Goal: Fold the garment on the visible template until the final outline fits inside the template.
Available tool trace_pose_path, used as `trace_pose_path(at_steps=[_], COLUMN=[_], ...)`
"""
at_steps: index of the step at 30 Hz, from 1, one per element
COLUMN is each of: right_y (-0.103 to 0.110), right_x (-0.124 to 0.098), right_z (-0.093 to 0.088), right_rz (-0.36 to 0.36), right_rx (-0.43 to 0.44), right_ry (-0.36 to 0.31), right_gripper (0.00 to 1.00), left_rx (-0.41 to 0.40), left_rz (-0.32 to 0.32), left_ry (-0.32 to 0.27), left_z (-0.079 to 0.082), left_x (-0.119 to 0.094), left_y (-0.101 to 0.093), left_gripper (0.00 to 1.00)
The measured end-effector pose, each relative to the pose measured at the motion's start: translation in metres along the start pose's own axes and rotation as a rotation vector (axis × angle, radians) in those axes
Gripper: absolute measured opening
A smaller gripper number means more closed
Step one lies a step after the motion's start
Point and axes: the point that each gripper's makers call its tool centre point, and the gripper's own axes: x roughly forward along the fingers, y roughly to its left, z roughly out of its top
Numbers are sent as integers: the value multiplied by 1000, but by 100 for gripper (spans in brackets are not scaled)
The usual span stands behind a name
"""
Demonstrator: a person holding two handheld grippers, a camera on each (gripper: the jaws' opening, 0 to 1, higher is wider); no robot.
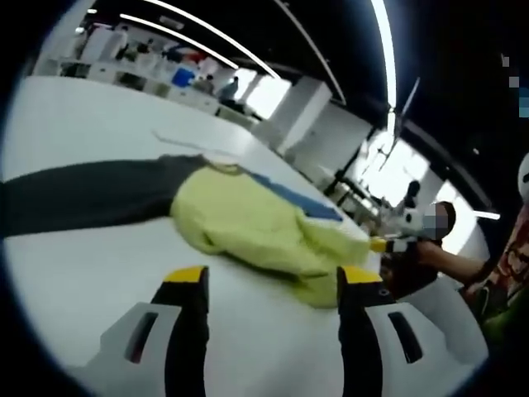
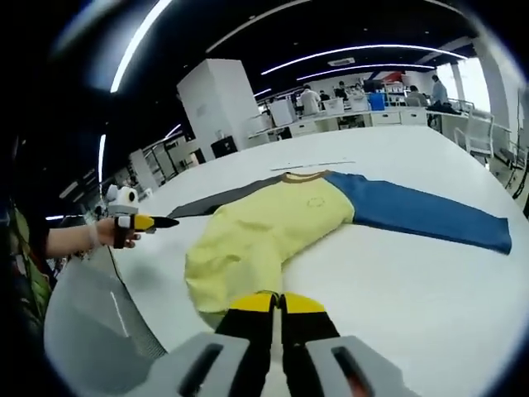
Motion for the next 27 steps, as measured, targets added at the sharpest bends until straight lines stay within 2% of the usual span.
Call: trace_pose_path(at_steps=[5, 8, 10, 12, 15, 16, 18, 22, 25, 27], right_y=[-3, -7, -7, -7, -9, -8, -8, -8, -9, -10], right_x=[-9, -12, -13, -14, -15, -15, -15, -15, -15, -14], right_z=[-7, -10, -10, -11, -10, -10, -9, -11, -12, -12], right_rz=[-18, -29, -31, -31, -31, -30, -30, -29, -27, -29], right_rx=[16, 33, 36, 38, 55, 54, 54, 57, 68, 66], right_ry=[-3, -4, -7, -6, -17, -18, -24, -22, -23, -20], right_gripper=[0, 0, 0, 0, 0, 0, 0, 0, 0, 0], left_rx=[-51, -82, -130, -183, -197, -242, -278, -337, -350, -359], left_rz=[8, -5, -11, -8, 0, 15, 13, 49, 49, 61], left_ry=[69, 82, 87, 98, 119, 129, 118, 93, 90, 100], left_z=[-12, -16, -18, -22, -28, -31, -30, -28, -27, -30], left_x=[15, 28, 36, 44, 53, 56, 61, 66, 67, 69], left_y=[3, 2, -1, -1, -1, 0, 1, 8, 9, 11], left_gripper=[56, 55, 54, 50, 43, 42, 42, 36, 30, 30])
